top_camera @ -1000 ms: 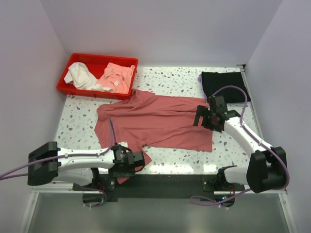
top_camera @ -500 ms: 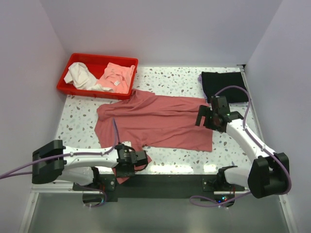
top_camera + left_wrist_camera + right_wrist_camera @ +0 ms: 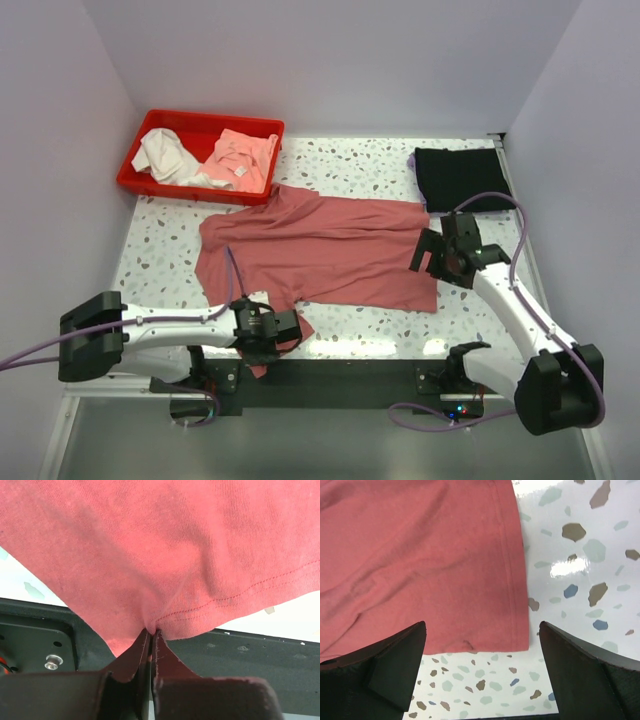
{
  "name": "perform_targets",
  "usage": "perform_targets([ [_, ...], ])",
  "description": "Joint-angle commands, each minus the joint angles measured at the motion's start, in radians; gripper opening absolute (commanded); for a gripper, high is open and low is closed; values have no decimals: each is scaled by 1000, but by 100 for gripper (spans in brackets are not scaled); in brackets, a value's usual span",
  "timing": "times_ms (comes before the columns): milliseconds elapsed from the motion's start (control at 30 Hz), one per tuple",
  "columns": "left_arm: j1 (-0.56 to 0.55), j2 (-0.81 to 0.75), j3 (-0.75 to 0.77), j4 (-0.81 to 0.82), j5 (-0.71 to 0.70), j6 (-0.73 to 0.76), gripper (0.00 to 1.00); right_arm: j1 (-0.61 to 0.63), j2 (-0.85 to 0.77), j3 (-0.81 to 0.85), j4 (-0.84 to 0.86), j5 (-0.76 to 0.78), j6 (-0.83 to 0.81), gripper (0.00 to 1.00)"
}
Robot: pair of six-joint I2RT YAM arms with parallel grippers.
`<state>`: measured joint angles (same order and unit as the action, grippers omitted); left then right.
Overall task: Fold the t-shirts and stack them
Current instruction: Fold the tshirt
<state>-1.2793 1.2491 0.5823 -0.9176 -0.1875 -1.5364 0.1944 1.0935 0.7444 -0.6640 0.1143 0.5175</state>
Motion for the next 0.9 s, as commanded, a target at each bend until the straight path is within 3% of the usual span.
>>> perform_targets([
  [0, -14, 53, -118, 83, -15, -39, 0, -7, -59, -22, -66, 18, 53, 99],
  [200, -14, -48, -13, -47, -133, -37, 0, -12, -122, -62, -204, 56, 162, 99],
  [367, -14, -114, 30, -96, -211, -33, 0, -15, -156, -134, -145, 1, 216, 96],
  [500, -14, -174, 45, -148, -263, -51, 0, -13, -106, -187, -72, -77, 248, 81],
  [567, -14, -209, 48, -158, -299, -59, 0, -13, -75, -203, -39, -96, 254, 78],
  [700, -14, -254, 56, -159, -351, -64, 0, -13, -37, -231, 7, -85, 262, 58],
  [867, -12, -287, 70, -208, -389, -87, 0, -13, -21, -246, 4, -16, 254, 56],
])
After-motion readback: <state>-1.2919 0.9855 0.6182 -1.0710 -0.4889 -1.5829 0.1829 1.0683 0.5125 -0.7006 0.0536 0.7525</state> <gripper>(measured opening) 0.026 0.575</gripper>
